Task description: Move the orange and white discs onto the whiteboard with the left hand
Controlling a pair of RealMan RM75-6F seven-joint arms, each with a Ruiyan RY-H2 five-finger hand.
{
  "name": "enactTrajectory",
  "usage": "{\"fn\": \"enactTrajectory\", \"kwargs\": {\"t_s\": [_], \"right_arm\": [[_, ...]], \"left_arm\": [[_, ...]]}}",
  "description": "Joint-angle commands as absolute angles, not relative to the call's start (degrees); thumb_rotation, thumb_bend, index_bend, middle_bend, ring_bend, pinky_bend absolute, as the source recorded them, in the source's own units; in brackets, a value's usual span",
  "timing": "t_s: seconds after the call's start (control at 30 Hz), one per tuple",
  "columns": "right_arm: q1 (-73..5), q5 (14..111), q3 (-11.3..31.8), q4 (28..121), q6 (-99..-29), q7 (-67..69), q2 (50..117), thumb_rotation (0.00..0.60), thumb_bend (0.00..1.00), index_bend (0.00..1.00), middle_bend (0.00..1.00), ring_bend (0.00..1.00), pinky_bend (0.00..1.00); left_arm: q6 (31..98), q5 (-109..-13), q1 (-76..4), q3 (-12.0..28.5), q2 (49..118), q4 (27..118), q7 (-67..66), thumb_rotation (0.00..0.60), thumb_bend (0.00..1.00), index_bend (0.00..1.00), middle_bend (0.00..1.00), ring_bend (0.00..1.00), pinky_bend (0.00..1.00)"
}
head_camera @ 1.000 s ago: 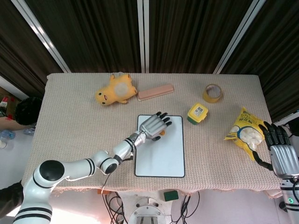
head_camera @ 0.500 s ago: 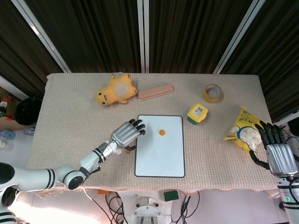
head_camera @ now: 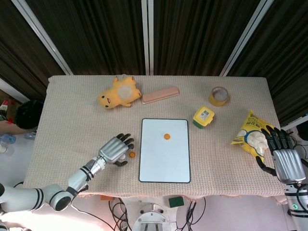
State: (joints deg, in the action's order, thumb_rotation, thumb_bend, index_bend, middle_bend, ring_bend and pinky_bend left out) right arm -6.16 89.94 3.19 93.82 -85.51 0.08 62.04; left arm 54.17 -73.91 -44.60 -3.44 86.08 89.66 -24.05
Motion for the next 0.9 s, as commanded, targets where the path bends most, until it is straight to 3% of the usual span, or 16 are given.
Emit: {"fn": "enactTrajectory", "kwargs": {"t_s": [0.03,0.13,0.4,0.9], "right_arm": [[-6.20,89.76,3.16,93.83,-85.28,-0.04,62.08,0.600,0.31,0.00,0.00,0.00,0.00],[-6.29,89.50,3.20,94.07,-84.98,-0.18,61.99,0.600,0.31,0.00,0.00,0.00,0.00],[-6.37,88.81,3.33,94.00,-84.50,0.03,61.86,0.600,0.31,0.00,0.00,0.00,0.00],[-6.48,87.89,3.43,92.93,-83.75,1.01,62.18,0.600,0.31,0.00,0.00,0.00,0.00]], "left_arm": [[54.81,-75.31,-43.94,-3.29,87.79,87.88,-23.55,0.479,0.22,0.33,0.18,0.09,0.19],[54.32,-75.15,-43.83,-2.97,88.91,86.55,-24.19,0.532,0.23,0.34,0.18,0.09,0.19],[52.64,-75.10,-44.07,-1.79,90.58,84.64,-23.65,0.572,0.25,0.38,0.18,0.09,0.19],[51.72,-75.85,-44.04,-0.57,92.12,82.89,-23.50,0.580,0.28,0.45,0.18,0.09,0.19]]}}
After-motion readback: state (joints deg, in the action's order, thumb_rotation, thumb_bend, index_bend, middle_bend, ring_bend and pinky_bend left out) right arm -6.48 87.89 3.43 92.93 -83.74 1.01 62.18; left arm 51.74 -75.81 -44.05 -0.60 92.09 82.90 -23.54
